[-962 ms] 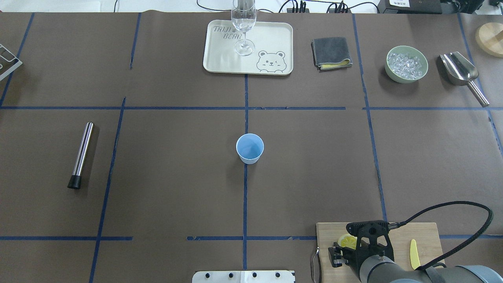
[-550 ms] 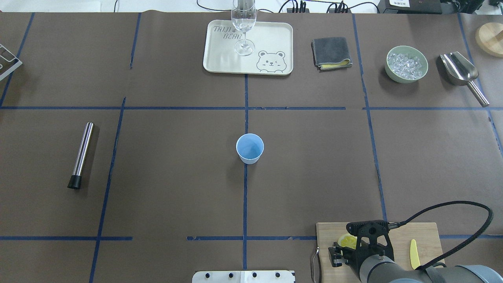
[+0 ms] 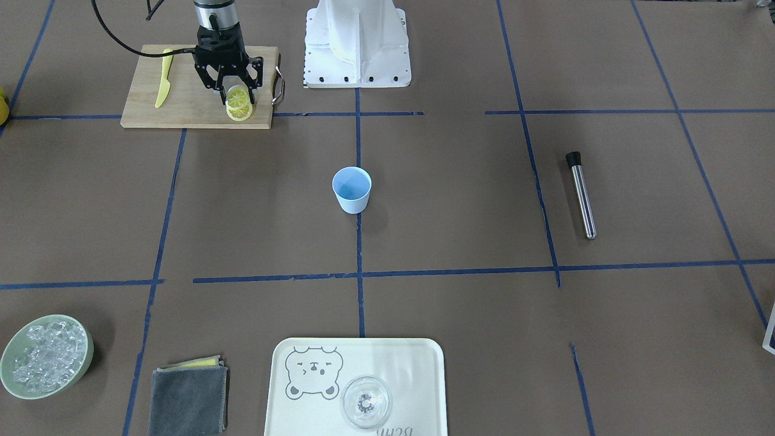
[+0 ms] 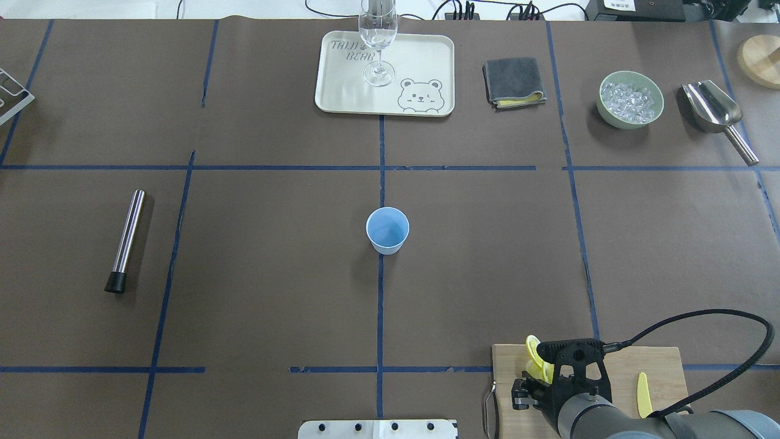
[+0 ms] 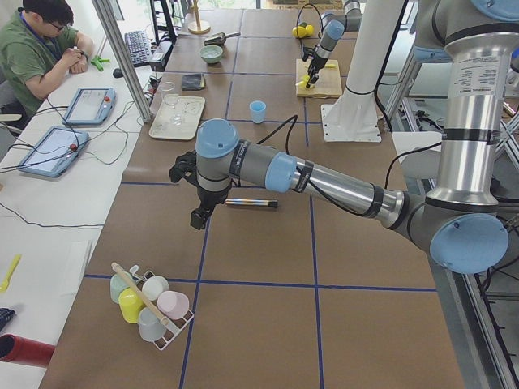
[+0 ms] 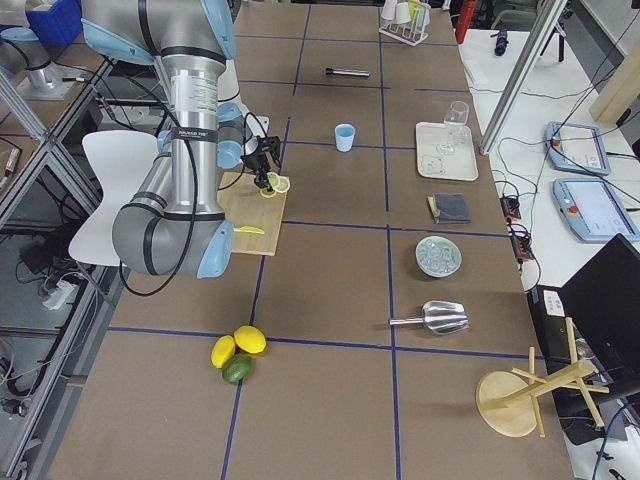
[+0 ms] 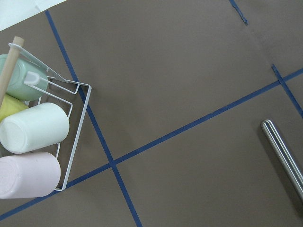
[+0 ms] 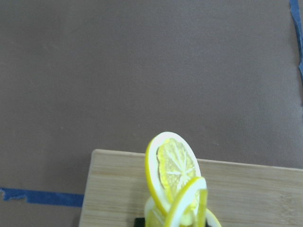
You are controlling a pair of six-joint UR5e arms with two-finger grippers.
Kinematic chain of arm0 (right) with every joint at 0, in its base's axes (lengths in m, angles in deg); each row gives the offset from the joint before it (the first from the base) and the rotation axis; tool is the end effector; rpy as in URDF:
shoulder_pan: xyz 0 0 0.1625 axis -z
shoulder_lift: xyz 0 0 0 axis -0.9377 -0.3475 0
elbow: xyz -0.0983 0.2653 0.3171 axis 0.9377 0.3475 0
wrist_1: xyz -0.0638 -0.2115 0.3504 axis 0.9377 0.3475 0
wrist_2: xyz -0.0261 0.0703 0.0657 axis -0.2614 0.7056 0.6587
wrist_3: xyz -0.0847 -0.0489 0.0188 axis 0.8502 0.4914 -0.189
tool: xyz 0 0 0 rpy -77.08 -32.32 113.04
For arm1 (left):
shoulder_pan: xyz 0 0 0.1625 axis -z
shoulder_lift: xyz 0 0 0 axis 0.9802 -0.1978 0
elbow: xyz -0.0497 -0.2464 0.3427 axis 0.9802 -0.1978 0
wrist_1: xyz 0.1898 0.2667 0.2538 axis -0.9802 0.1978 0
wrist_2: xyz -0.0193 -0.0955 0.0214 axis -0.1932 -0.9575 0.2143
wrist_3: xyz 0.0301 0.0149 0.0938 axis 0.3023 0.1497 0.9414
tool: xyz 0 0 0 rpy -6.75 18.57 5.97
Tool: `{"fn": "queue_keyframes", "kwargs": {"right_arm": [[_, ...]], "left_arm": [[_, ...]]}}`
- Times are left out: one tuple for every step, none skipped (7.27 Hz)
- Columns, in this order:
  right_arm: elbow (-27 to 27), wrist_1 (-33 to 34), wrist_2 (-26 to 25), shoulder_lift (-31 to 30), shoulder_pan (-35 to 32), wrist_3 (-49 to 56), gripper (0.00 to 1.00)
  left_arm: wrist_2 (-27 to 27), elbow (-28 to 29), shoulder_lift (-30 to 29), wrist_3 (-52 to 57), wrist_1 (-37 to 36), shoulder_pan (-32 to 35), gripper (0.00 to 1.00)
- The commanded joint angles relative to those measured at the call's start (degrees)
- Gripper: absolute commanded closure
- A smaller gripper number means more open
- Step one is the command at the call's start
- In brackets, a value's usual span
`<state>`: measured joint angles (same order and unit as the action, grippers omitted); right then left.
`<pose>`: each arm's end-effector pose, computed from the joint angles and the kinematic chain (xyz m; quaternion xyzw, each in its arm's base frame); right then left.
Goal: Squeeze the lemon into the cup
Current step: 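Close the right gripper on the lemon slices and lift them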
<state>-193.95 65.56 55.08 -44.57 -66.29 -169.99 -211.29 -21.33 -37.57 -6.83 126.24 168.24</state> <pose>-0.4548 -0.1415 0.3763 0.1570 -0.3613 0.0302 0.9187 -0.0577 -0.4975 0.4975 0.1832 0.3739 0.1681 0.8935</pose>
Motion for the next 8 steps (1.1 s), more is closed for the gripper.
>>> {"fn": "queue_keyframes", "kwargs": {"right_arm": [[-0.07,0.09,-0.28,-0.16,-0.04,-0.09,0.56],[-0.16,0.09,-0.37,-0.16,-0.04,-0.09,0.55],[-0.33,0.17,-0.89,-0.16,0.05,-0.09,0.55],[-0.6,0.18,-0.98,-0.16,0.05,-0.52,0.55],[-1.04,0.52,-1.59,0.01,0.22,-1.22,0.55],[-1.56,0.61,-1.86,0.19,0.4,-1.23,0.55],[-2.52,0.7,-1.95,0.28,0.58,-1.23,0.55],[-3.4,0.7,-3.08,0.19,1.1,-1.23,0.56]], "left_arm": [[0.0,-0.06,0.0,-0.06,0.0,0.0,0.0],[0.0,-0.06,0.0,-0.06,0.0,0.0,0.0],[0.0,-0.06,0.0,0.02,0.0,0.0,0.0],[0.0,-0.06,0.0,-0.06,0.0,0.0,0.0],[0.0,-0.06,0.0,-0.06,0.0,0.0,0.0],[0.0,-0.06,0.0,-0.06,0.0,0.0,0.0],[-0.09,0.03,0.0,0.02,0.0,0.0,0.0],[-0.09,0.03,0.0,-0.06,0.0,0.0,0.0]]}}
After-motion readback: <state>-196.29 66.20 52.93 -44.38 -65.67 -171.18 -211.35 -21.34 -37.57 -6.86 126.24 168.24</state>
